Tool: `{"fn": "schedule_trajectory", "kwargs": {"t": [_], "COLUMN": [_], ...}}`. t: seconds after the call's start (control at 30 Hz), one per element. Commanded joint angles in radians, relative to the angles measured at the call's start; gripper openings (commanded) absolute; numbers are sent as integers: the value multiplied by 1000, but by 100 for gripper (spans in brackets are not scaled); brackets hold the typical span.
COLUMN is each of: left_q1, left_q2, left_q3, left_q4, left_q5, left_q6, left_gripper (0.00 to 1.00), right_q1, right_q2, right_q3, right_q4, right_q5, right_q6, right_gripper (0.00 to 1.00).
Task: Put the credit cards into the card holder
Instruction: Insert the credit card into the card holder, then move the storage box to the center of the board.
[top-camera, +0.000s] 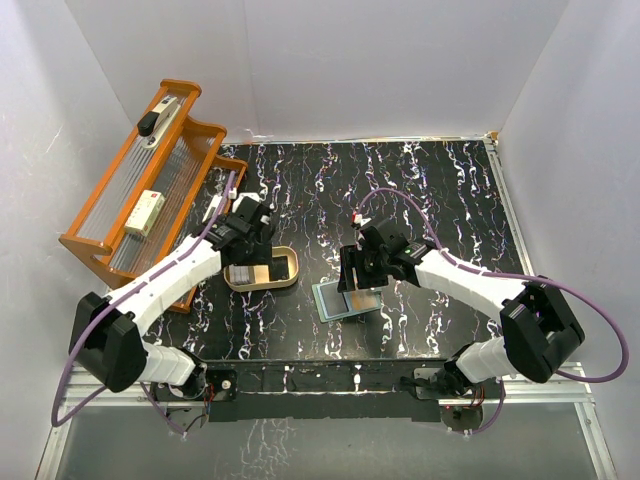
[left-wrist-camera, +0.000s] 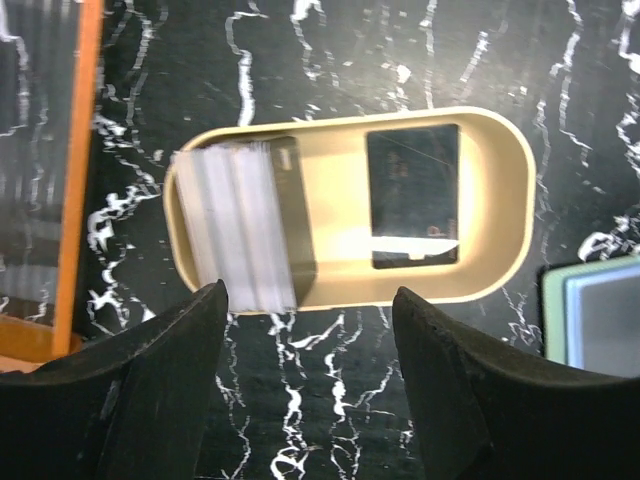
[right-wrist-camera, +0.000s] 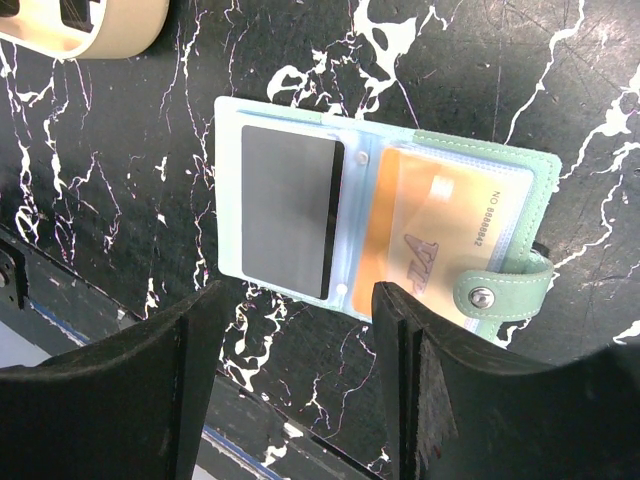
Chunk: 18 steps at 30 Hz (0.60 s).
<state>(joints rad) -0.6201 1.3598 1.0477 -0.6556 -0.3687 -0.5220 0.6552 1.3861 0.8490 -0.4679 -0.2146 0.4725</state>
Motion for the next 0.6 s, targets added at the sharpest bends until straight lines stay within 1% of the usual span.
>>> {"fn": "schedule_trajectory", "kwargs": {"t": [0.0,0.17,0.43,0.57], "left_q1": [66,112,156,174], "left_q2": [-28,4,79,126], "left_q3": [8,-7,-32,-33], "left_q4": [-56,-33,22,22], "left_q5": [-29,-37,-3,9], "left_q6": [95,132,179,187], "left_gripper": [67,72,75,76], "right_q1": [3,4,4,4], "right_q2": [-24,-25,-35,-37], "right_q3": [39,37,18,11], "right_q4": [42,50,54,60], "right_q5": [5,-15,-9,-9], "right_q6": [-9,-14,-16,-16], "right_gripper": [58,58,59,59]}}
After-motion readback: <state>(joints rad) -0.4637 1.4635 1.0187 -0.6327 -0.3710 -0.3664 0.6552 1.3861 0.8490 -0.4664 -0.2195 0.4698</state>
